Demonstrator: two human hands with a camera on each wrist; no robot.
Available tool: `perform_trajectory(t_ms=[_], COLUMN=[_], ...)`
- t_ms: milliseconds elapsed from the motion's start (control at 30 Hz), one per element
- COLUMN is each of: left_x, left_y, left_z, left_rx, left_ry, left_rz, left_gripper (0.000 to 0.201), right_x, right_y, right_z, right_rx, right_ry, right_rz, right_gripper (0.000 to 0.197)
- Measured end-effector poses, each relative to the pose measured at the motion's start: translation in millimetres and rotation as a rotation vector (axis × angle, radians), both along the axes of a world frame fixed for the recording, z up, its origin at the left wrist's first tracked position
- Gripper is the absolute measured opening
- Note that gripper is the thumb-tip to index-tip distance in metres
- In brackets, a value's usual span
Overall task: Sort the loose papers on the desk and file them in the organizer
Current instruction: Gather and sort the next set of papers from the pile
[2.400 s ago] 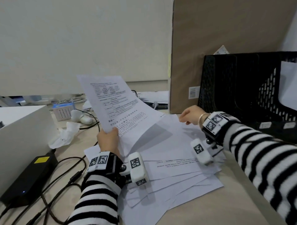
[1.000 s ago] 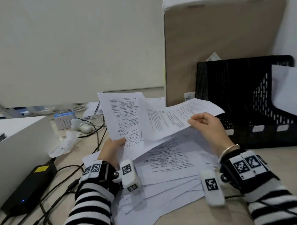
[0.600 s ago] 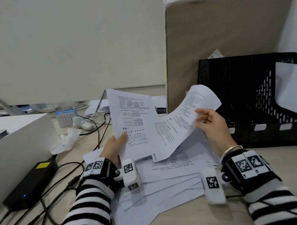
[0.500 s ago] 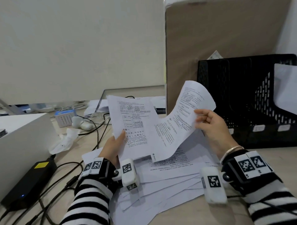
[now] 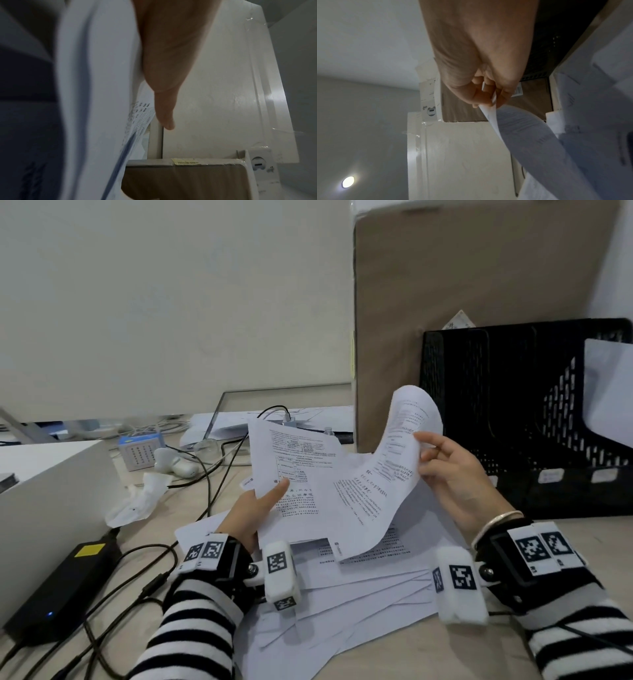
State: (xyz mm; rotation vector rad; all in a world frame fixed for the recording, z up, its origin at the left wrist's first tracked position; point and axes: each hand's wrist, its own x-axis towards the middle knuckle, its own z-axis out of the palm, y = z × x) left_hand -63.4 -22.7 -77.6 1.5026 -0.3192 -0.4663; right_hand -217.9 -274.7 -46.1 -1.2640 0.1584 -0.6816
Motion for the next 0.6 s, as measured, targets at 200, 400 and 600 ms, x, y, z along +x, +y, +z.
perform_trajectory(t_ms=[200, 400, 600], left_x=[-2.5, -0.2, 7.6], left_y=[-1.8, -1.9, 2.5], left_z=[1.6, -1.8, -4.9], left_rx=[0.03, 0.026, -0.162], left_ry=[0.022, 0.075, 0.05], left_rz=[-0.009, 0.019, 0.15], left_gripper=[0.031, 0.034, 0.034], right_x=[-2.9, -0.5, -7.0], right_y=[-3.1, -4.9, 2.8], right_z=[3.5, -2.3, -0.2], right_rx=[0.102, -0.005, -0.043], right_ry=[0.103, 0.25, 0.279], right_rz=[0.019, -0.041, -0.08], right_gripper=[0.041, 0.051, 0.087])
